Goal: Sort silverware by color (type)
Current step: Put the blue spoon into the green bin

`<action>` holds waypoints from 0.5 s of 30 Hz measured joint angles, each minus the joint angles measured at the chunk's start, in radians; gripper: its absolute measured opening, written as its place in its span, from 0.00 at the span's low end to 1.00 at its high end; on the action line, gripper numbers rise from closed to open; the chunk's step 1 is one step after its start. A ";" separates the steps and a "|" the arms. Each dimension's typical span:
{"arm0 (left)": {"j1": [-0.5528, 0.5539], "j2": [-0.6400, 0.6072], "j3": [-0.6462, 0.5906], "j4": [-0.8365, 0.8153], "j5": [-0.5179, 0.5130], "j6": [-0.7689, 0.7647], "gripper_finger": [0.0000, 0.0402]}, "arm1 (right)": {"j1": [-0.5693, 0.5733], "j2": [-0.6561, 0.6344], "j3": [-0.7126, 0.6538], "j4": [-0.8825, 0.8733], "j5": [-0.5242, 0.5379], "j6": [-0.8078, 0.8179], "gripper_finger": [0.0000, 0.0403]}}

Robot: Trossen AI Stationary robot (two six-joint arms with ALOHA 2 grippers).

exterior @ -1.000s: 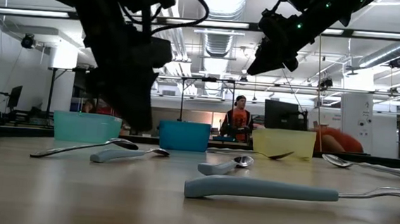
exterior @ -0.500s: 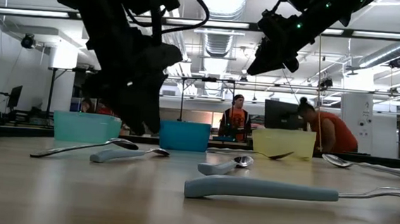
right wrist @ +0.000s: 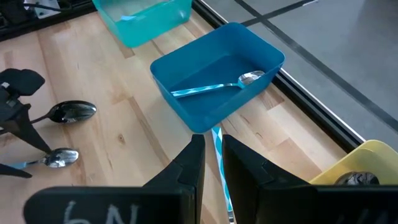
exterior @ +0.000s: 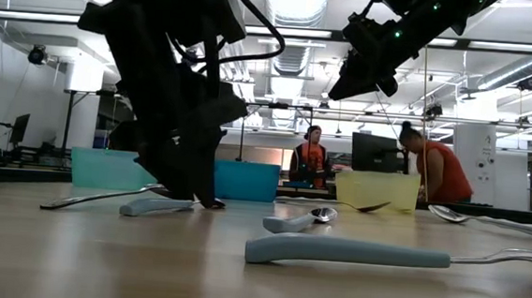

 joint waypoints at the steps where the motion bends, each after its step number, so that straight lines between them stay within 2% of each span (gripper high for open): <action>1: 0.000 0.004 0.001 0.000 -0.004 0.000 0.40 | 0.000 0.000 0.000 0.000 0.000 0.000 0.12; 6: -0.003 0.021 0.003 -0.003 -0.024 0.005 0.35 | 0.000 0.000 0.000 0.000 0.000 0.000 0.12; 15: -0.013 0.024 0.002 -0.007 -0.059 0.005 0.16 | 0.000 0.000 0.000 0.000 0.000 -0.002 0.12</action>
